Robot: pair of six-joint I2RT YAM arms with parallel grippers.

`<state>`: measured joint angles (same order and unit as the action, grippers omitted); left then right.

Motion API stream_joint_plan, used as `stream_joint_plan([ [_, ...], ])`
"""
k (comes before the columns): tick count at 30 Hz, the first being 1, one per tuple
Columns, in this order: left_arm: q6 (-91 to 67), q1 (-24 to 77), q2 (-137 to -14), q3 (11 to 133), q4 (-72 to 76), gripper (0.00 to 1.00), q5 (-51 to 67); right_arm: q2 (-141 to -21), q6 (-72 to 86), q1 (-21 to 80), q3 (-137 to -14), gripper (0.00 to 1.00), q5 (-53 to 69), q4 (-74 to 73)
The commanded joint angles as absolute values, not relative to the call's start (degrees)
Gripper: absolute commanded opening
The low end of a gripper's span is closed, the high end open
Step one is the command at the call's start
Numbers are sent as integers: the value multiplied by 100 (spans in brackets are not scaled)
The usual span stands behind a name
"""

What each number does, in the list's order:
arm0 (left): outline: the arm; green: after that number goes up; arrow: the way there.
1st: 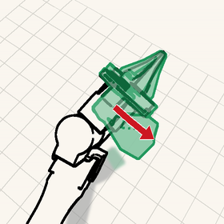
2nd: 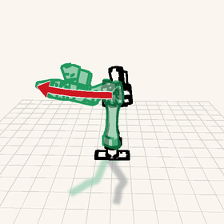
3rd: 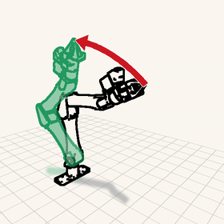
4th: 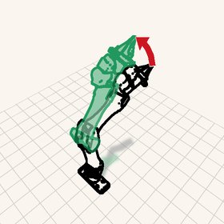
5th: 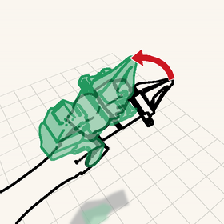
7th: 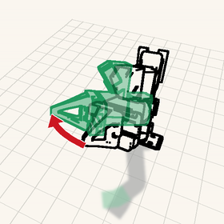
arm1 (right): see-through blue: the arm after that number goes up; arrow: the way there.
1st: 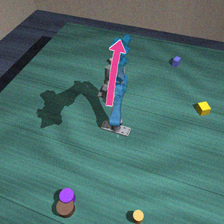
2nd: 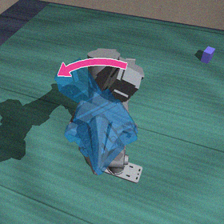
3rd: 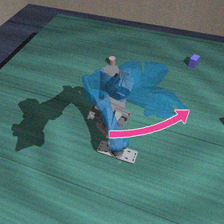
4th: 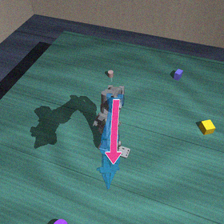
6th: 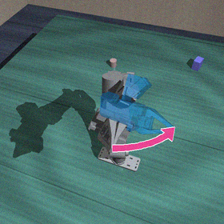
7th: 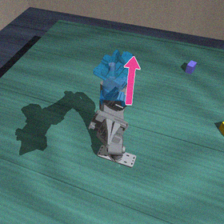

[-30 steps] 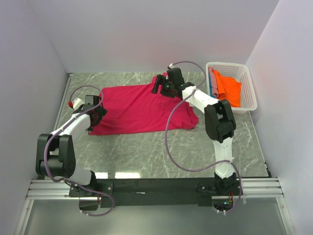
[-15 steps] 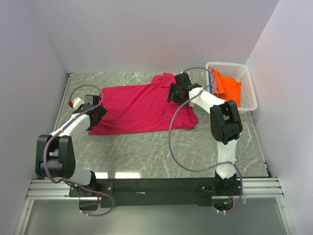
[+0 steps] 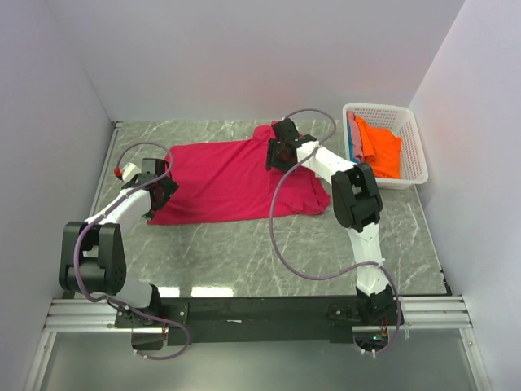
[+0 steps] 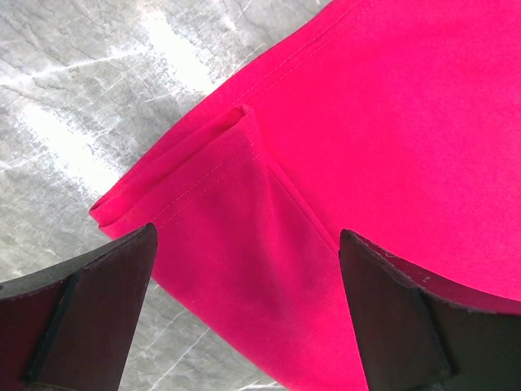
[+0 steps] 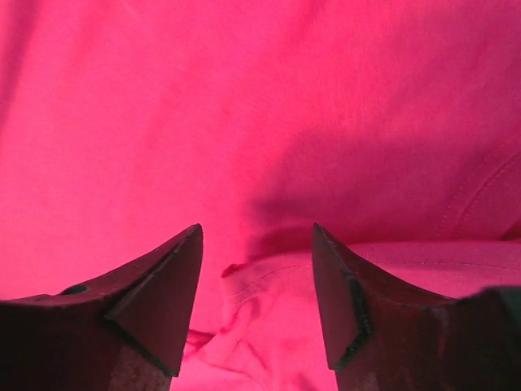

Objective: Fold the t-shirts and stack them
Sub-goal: Fold the tshirt

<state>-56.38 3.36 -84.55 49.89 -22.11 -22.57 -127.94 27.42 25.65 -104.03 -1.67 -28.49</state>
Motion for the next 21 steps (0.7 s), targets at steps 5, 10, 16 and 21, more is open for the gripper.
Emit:
stream_joint_plan([
  [5, -5572, 352, -8499, 5098, -2267, 99, -2355, -13034, 2584, 2768, -10846, 60, -606, -3260],
  [10, -5572, 352, -8403, 5063, -2276, 99, -2391, -13078, 2619, 2821, -10828, 37, -957, -3313],
  [16, -5572, 352, -8306, 5036, -2294, 99, -2417, -12956, 2610, 2935, -10872, 16, -1081, -3313],
  [21, -5572, 352, -8271, 5036, -2311, 99, -2408, -12753, 2514, 3128, -10907, 0, -1370, -3305],
])
